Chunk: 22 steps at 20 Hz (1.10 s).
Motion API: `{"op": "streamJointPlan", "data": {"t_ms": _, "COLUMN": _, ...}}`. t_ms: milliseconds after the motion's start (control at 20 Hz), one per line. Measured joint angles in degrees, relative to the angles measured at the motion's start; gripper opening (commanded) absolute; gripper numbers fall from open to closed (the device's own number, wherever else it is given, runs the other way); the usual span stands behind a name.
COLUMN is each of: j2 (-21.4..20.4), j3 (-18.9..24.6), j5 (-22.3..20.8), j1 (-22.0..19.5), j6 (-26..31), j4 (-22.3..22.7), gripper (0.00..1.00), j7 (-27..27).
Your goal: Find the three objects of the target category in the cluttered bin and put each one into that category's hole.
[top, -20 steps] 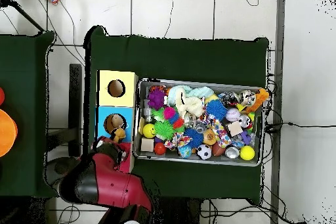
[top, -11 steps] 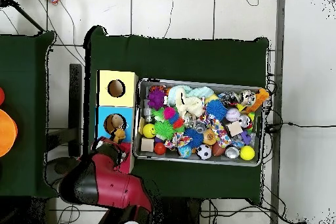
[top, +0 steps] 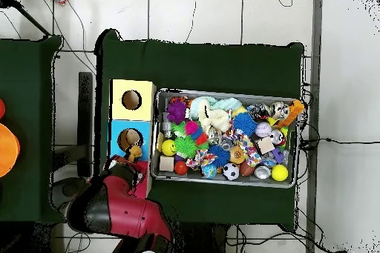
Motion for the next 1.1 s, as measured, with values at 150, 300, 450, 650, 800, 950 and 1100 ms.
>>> {"op": "streamJointPlan", "data": {"t_ms": 150, "j2": 0.0, "j3": 0.1, "j5": 0.0, "j1": 0.0, "j6": -0.8, "j4": 0.3, "gripper": 0.0, "j7": 0.0}}
{"op": "streamJointPlan", "data": {"t_ms": 300, "j2": 0.0, "j3": 0.3, "j5": 0.0, "j1": 0.0, "j6": -1.9, "j4": 0.8, "gripper": 0.0, "j7": 0.0}}
{"op": "streamJointPlan", "data": {"t_ms": 450, "j2": -0.1, "j3": 0.4, "j5": 0.0, "j1": 0.0, "j6": -2.2, "j4": 1.0, "gripper": 0.0, "j7": 0.0}}
{"op": "streamJointPlan", "data": {"t_ms": 650, "j2": -0.2, "j3": 0.8, "j5": 0.0, "j1": -0.2, "j6": -3.3, "j4": 1.5, "gripper": 0.0, "j7": 0.0}}
{"op": "streamJointPlan", "data": {"t_ms": 800, "j2": -0.3, "j3": 1.0, "j5": 0.0, "j1": -0.2, "j6": -4.4, "j4": 2.0, "gripper": 0.0, "j7": 0.0}}
{"op": "streamJointPlan", "data": {"t_ms": 950, "j2": -0.3, "j3": 1.1, "j5": 0.0, "j1": -0.2, "j6": -4.8, "j4": 2.3, "gripper": 0.0, "j7": 0.0}}
{"op": "streamJointPlan", "data": {"t_ms": 1100, "j2": -0.3, "j3": 1.2, "j5": 0.0, "j1": -0.3, "j6": -5.3, "j4": 2.5, "gripper": 0.0, "j7": 0.0}}
